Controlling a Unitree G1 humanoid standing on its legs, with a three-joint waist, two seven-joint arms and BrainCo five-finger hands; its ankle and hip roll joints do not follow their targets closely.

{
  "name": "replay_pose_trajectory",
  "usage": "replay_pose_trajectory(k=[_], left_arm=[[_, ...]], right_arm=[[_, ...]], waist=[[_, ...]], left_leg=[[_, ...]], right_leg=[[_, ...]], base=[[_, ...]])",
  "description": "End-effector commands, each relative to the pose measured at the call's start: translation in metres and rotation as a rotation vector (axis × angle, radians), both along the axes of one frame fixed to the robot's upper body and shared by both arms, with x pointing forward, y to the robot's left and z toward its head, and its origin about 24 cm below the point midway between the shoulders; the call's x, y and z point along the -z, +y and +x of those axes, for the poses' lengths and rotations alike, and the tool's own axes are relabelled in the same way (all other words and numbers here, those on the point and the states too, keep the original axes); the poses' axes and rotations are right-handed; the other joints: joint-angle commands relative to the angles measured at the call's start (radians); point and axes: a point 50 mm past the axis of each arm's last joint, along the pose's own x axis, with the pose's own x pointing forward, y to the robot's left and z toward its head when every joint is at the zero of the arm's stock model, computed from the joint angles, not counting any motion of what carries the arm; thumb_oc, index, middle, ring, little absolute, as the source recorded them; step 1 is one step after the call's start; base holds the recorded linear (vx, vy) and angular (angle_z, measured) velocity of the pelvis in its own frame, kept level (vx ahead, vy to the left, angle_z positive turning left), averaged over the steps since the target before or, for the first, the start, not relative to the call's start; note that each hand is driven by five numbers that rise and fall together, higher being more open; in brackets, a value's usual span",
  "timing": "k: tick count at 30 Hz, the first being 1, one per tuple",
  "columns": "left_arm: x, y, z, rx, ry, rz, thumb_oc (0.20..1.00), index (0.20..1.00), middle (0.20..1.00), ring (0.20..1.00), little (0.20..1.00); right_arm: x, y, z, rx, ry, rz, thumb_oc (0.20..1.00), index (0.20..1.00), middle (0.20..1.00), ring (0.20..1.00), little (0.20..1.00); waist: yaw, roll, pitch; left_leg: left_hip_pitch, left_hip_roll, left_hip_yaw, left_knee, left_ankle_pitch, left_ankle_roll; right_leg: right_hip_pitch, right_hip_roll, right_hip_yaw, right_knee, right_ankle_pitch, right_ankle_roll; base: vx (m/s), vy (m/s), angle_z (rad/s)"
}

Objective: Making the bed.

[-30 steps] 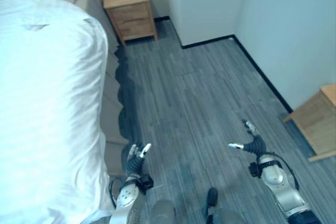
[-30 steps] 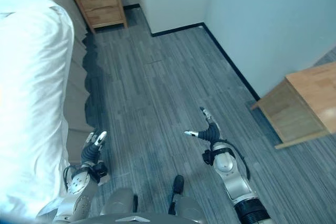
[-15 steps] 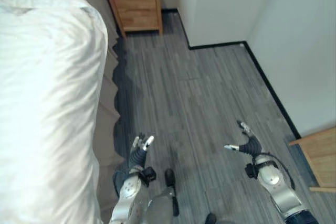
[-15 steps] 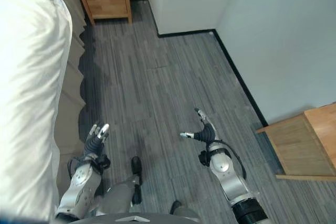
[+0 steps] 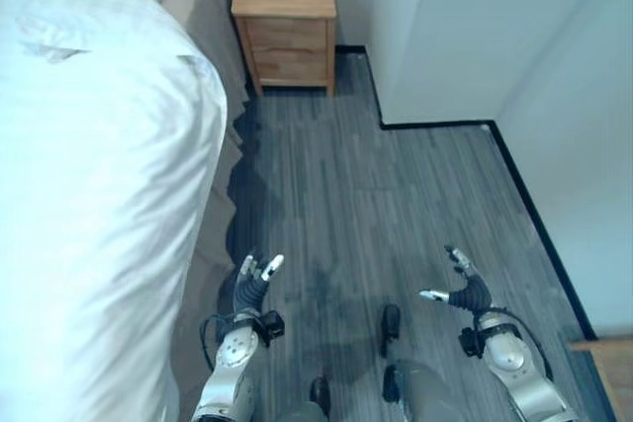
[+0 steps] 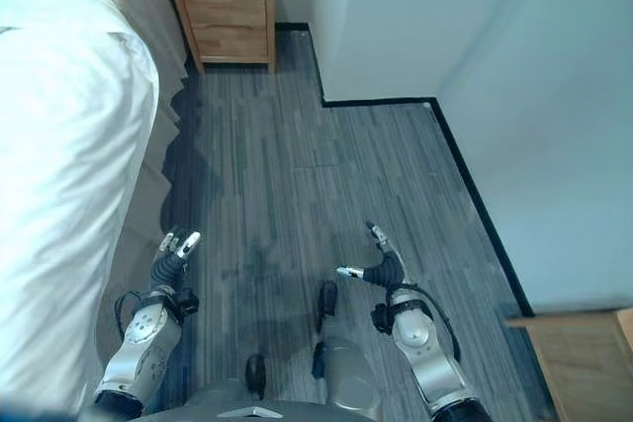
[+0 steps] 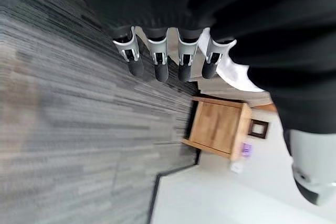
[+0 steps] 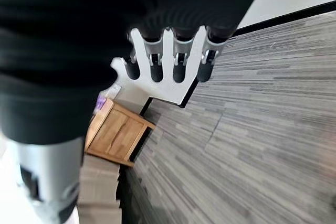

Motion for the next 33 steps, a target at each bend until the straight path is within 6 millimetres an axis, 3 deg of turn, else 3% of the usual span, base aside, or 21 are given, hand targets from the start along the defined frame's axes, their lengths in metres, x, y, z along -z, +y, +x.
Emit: replay_pose_trajectory(k=[1,3,5,6,7,8,10,11,12,13,15,16,18,19,21,24,27,30,31,33], left_arm=[[-0.026,-0.007,0.012,0.093,-0.143,0.08,1.0,1.0,1.0,1.0,1.0],[-0.021,-0.007,0.008,0.083,-0.123,0.063,1.0,1.0,1.0,1.0,1.0],[-0.018,-0.012,0.005,0.08,-0.117,0.011,1.0,1.0,1.0,1.0,1.0],[-0.017,-0.015,0.004,0.077,-0.119,-0.019,1.0,1.0,1.0,1.0,1.0],[-0.017,-0.015,0.004,0.077,-0.119,-0.019,1.0,1.0,1.0,1.0,1.0],[-0.024,-0.019,0.007,0.098,-0.152,-0.044,1.0,1.0,1.0,1.0,1.0],[-0.026,-0.025,0.009,0.126,-0.164,-0.06,1.0,1.0,1.0,1.0,1.0],[-0.027,-0.029,0.009,0.136,-0.166,-0.065,1.0,1.0,1.0,1.0,1.0],[-0.027,-0.029,0.009,0.136,-0.166,-0.065,1.0,1.0,1.0,1.0,1.0],[-0.027,-0.035,0.009,0.144,-0.165,-0.089,1.0,1.0,1.0,1.0,1.0],[-0.026,-0.035,0.008,0.145,-0.162,-0.09,1.0,1.0,1.0,1.0,1.0],[-0.018,-0.038,0.002,0.152,-0.128,-0.076,1.0,1.0,1.0,1.0,1.0],[-0.017,-0.04,0.001,0.156,-0.125,-0.076,1.0,1.0,1.0,1.0,1.0],[-0.016,-0.041,0.001,0.158,-0.121,-0.072,1.0,1.0,1.0,1.0,1.0],[-0.016,-0.042,0.002,0.16,-0.116,-0.068,1.0,1.0,1.0,1.0,1.0],[-0.015,-0.037,0.0,0.144,-0.114,-0.067,1.0,1.0,1.0,1.0,1.0],[-0.01,-0.03,-0.006,0.112,-0.089,-0.076,1.0,1.0,1.0,1.0,1.0],[-0.004,-0.025,-0.008,0.075,-0.048,-0.082,1.0,1.0,1.0,1.0,1.0],[-0.004,-0.021,-0.009,0.066,-0.042,-0.081,1.0,1.0,1.0,1.0,1.0],[-0.006,-0.014,-0.008,0.057,-0.042,-0.052,1.0,1.0,1.0,1.0,1.0]], right_arm=[[-0.021,-0.01,0.016,0.001,-0.115,-0.016,1.0,1.0,1.0,1.0,1.0],[-0.018,-0.011,0.015,-0.007,-0.098,-0.008,1.0,1.0,1.0,1.0,1.0],[-0.017,-0.014,0.016,-0.027,-0.089,-0.054,1.0,1.0,1.0,1.0,1.0],[-0.017,-0.015,0.017,-0.038,-0.09,-0.083,1.0,1.0,1.0,1.0,1.0],[-0.017,-0.015,0.017,-0.038,-0.09,-0.083,1.0,1.0,1.0,1.0,1.0],[-0.018,-0.015,0.019,-0.042,-0.095,-0.068,1.0,1.0,1.0,1.0,1.0],[-0.021,-0.015,0.022,-0.048,-0.101,-0.049,1.0,1.0,1.0,1.0,1.0],[-0.023,-0.015,0.023,-0.051,-0.106,-0.055,1.0,1.0,1.0,1.0,1.0],[-0.023,-0.015,0.023,-0.051,-0.106,-0.054,1.0,1.0,1.0,1.0,1.0],[-0.024,-0.015,0.026,-0.058,-0.104,-0.077,1.0,1.0,1.0,1.0,1.0],[-0.025,-0.015,0.027,-0.059,-0.11,-0.08,1.0,1.0,1.0,1.0,1.0],[-0.024,-0.014,0.026,-0.071,-0.106,-0.087,1.0,1.0,1.0,1.0,1.0],[-0.023,-0.015,0.026,-0.072,-0.101,-0.092,1.0,1.0,1.0,1.0,1.0],[-0.023,-0.015,0.026,-0.073,-0.102,-0.101,1.0,1.0,1.0,1.0,1.0],[-0.024,-0.015,0.027,-0.067,-0.107,-0.111,1.0,1.0,1.0,1.0,1.0],[-0.022,-0.013,0.026,-0.074,-0.096,-0.099,1.0,1.0,1.0,1.0,1.0],[-0.019,0.0,0.025,-0.108,-0.083,-0.081,1.0,1.0,1.0,1.0,1.0],[-0.018,0.014,0.031,-0.145,-0.084,-0.09,1.0,1.0,1.0,1.0,1.0],[-0.018,0.019,0.031,-0.156,-0.086,-0.079,1.0,1.0,1.0,1.0,1.0],[-0.017,0.029,0.032,-0.177,-0.086,-0.054,1.0,1.0,1.0,1.0,1.0]], waist=[[-0.017,0.001,-0.021],[-0.022,0.02,-0.041],[-0.018,0.05,-0.045],[-0.016,0.054,-0.042],[-0.016,0.054,-0.042],[0.003,0.048,-0.017],[0.025,0.034,0.014],[0.038,0.03,0.028],[0.038,0.029,0.027],[0.061,0.032,0.044],[0.068,0.032,0.041],[0.082,0.07,0.022],[0.087,0.074,0.019],[0.086,0.08,0.017],[0.081,0.075,0.018],[0.079,0.07,-0.009],[0.091,0.042,-0.049],[0.131,-0.004,-0.071],[0.139,-0.026,-0.072],[0.149,-0.061,-0.065]], left_leg=[[0.02,0.051,0.117,0.003,0.046,-0.081],[0.06,0.071,0.12,0.003,0.056,-0.088],[0.028,0.123,0.113,0.148,0.12,-0.114],[-0.013,0.139,0.096,0.237,0.182,-0.124],[-0.013,0.139,0.096,0.237,0.182,-0.124],[-0.129,0.145,0.025,0.482,0.307,-0.132],[-0.203,0.117,0.006,0.594,0.304,-0.113],[-0.248,0.103,0.027,0.581,0.269,-0.104],[-0.248,0.102,0.027,0.581,0.27,-0.104],[-0.317,0.061,0.051,0.515,0.198,-0.087],[-0.333,0.037,0.067,0.433,0.187,-0.072],[-0.375,0.036,0.133,0.123,0.304,-0.076],[-0.361,0.032,0.146,0.06,0.338,-0.079],[-0.387,0.042,0.182,0.004,0.366,-0.093],[-0.432,0.064,0.275,0.003,0.363,-0.105],[-0.401,0.088,0.368,0.003,0.398,-0.112],[-0.368,0.106,0.437,0.003,0.399,-0.087],[-0.353,0.089,0.426,0.003,0.368,-0.061],[-0.339,0.077,0.433,0.003,0.344,-0.044],[-0.292,0.046,0.437,0.003,0.283,-0.002]], right_leg=[[0.047,-0.041,-0.031,0.024,0.054,0.083],[0.075,-0.022,-0.04,0.028,0.047,0.063],[0.132,0.014,-0.054,0.028,0.019,0.027],[0.16,0.026,-0.06,0.021,0.002,0.006],[0.16,0.026,-0.06,0.021,0.002,0.006],[0.212,0.038,-0.064,0.021,-0.035,-0.037],[0.251,0.03,-0.056,0.021,-0.067,-0.057],[0.269,0.025,-0.05,0.021,-0.082,-0.056],[0.268,0.024,-0.05,0.021,-0.082,-0.056],[0.298,0.018,-0.032,0.021,-0.1,-0.044],[0.299,0.018,-0.024,0.021,-0.104,-0.039],[0.343,0.061,-0.026,0.021,-0.149,-0.028],[0.36,0.065,-0.027,0.021,-0.158,-0.03],[0.374,0.074,-0.033,0.021,-0.175,-0.031],[0.427,0.085,-0.047,0.021,-0.204,-0.038],[0.493,0.104,-0.054,0.021,-0.244,-0.042],[0.549,0.095,-0.078,0.028,-0.285,-0.034],[0.542,0.065,-0.094,0.12,-0.285,-0.002],[0.525,0.047,-0.097,0.184,-0.265,0.02],[0.438,-0.004,-0.106,0.41,-0.137,0.101]], base=[[0.43,-0.191,0.32],[0.41,-0.207,-0.04],[0.31,-0.266,-0.27],[0.13,-0.185,-0.29],[0.21,-0.355,-0.25],[0.19,-0.316,-0.17],[0.26,-0.287,-0.18],[0.18,-0.12,-0.23],[0.26,-0.084,-0.14],[0.26,-0.036,-0.16],[0.38,-0.006,-0.36],[0.41,0.024,-0.47],[0.35,0.027,-0.28],[0.29,0.033,-0.02],[0.35,0.023,0.13],[0.45,0.053,0.41],[0.44,0.082,0.24],[0.4,0.113,0.02],[0.39,0.16,0.01],[0.36,0.188,0.02]])
